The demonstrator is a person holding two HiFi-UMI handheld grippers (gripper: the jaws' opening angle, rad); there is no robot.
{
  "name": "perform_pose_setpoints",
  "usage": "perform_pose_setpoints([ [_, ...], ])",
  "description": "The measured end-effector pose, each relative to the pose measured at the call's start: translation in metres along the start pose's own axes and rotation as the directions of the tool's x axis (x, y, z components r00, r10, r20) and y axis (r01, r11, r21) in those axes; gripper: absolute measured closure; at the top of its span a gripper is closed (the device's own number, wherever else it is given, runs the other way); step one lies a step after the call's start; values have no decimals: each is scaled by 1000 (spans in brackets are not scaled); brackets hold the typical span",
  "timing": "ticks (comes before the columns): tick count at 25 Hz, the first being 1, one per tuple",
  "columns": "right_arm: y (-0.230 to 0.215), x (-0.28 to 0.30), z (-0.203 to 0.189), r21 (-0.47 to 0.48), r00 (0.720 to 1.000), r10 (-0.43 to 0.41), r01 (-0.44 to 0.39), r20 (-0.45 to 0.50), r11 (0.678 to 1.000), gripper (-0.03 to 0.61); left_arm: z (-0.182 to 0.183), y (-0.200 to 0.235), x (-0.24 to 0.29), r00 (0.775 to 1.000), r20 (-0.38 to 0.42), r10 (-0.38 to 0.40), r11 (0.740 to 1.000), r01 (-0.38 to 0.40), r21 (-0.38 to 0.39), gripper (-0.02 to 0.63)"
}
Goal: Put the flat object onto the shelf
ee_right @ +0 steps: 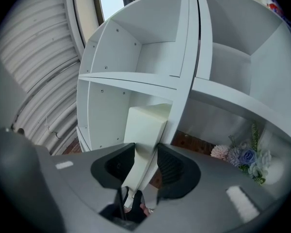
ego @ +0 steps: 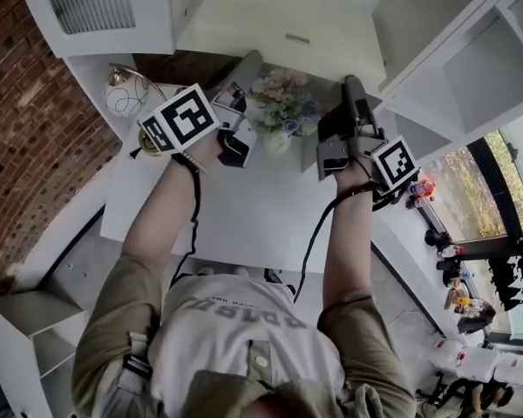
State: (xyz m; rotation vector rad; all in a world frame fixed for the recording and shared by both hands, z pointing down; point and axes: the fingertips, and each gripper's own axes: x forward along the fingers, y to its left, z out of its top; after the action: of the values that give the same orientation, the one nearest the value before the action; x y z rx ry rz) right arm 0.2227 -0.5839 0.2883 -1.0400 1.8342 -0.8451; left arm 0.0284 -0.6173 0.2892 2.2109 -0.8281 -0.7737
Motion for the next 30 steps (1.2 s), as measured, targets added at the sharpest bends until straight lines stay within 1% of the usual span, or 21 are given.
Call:
perform_pose_setpoints([
  [8,-1,0,-1,10,1000,-4,4,7,1000,437,0,1,0,1000,4,8,1000,-8,-1,437],
  [10,0,-3,-2,8,1000,6,-6,12,1000,453,2,1,-3,1000,13,8,1000,-8,8,437],
  [12,0,-8,-4,-5,1000,12,-12,16,1000,441,4,-2,-7,1000,16,5,1000,-5,27,437],
  [15,5,-17,-3,-40,999,30,-29,34,999,407,5,-6,-18,1000,15,-3,998,2,67,436],
  [17,10,-24,-3,-79,998,41,-38,44,996,376,8,-9,-28,1000,17,-4,994,2,109,423],
  [20,23,-37,-6,-188,998,40,-30,52,982,374,9,-13,-46,1000,10,16,978,-17,207,420],
  [21,28,-42,-9,-236,998,38,-24,54,971,374,9,-14,-53,1000,5,29,966,-29,256,420],
  [22,33,-46,-11,-286,998,34,-17,55,958,383,9,-15,-60,999,2,44,949,-43,312,420],
  [24,41,-57,-19,-383,998,13,11,60,924,395,9,-18,-75,997,4,78,899,-72,433,420],
  [26,43,-71,-28,-478,997,-32,60,68,876,404,7,-20,-91,994,8,111,834,-97,544,420],
  [28,41,-85,-38,-577,994,-83,110,72,810,421,2,-21,-106,989,12,147,758,-120,642,420],
  [30,38,-96,-48,-657,990,-126,141,70,740,437,-5,-21,-120,982,20,186,675,-143,724,436],
])
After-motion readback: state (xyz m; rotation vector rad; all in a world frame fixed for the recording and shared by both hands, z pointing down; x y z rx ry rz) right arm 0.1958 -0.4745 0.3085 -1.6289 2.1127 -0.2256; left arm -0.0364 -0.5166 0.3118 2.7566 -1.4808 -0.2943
